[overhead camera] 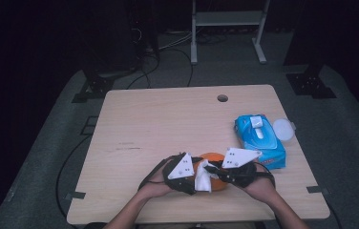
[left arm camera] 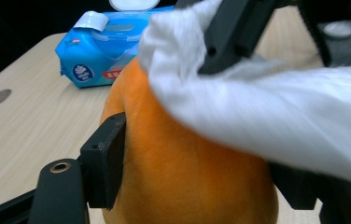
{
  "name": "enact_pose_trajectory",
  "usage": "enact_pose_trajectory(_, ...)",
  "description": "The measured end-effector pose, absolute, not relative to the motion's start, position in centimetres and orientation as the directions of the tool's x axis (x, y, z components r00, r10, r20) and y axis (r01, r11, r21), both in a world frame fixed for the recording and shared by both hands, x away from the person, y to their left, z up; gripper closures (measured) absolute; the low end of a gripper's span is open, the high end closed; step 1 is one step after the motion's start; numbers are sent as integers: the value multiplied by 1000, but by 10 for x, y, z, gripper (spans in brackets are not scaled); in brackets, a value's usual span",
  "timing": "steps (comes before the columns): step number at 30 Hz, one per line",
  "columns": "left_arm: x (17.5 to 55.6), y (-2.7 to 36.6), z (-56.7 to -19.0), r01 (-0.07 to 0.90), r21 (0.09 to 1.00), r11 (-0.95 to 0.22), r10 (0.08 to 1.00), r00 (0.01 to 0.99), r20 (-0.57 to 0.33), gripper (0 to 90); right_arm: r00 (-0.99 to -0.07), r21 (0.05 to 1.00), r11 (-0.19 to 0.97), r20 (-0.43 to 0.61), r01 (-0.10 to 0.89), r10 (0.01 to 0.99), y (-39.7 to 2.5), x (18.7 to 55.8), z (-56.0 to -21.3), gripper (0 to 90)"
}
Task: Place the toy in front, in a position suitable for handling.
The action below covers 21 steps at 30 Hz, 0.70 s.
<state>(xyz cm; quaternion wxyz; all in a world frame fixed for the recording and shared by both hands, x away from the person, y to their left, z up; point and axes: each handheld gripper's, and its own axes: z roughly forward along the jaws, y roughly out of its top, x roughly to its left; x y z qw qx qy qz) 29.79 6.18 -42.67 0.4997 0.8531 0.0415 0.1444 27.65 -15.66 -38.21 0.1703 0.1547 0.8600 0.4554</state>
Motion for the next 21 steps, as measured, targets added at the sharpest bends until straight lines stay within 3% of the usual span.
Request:
enact_pose_trajectory(1,300,63,-427,-61,869,-490,218,957,190,260,-889,838,531,-142,125,434,-160,278,-383,822)
enact_pose_trajectory(4,312,66,-429,81,905,-418,250,968,28,151,-870,844,512,-122,163,478,-173,284,-387,822)
enact_pose_trajectory(7,320,68,-431,175,902,-394,279,958,-64,146,-859,850,493,-103,185,501,-177,289,-390,823)
enact_pose_trajectory(10,313,64,-429,94,897,-432,277,960,33,245,-864,850,497,-111,174,491,-169,285,-387,823)
enact_pose_trajectory(14,307,63,-428,11,880,-474,249,961,122,292,-890,839,529,-138,128,435,-152,275,-387,822)
enact_pose_trajectory(21,318,78,-434,75,884,-461,274,960,61,321,-840,843,498,-113,201,531,-191,293,-389,822)
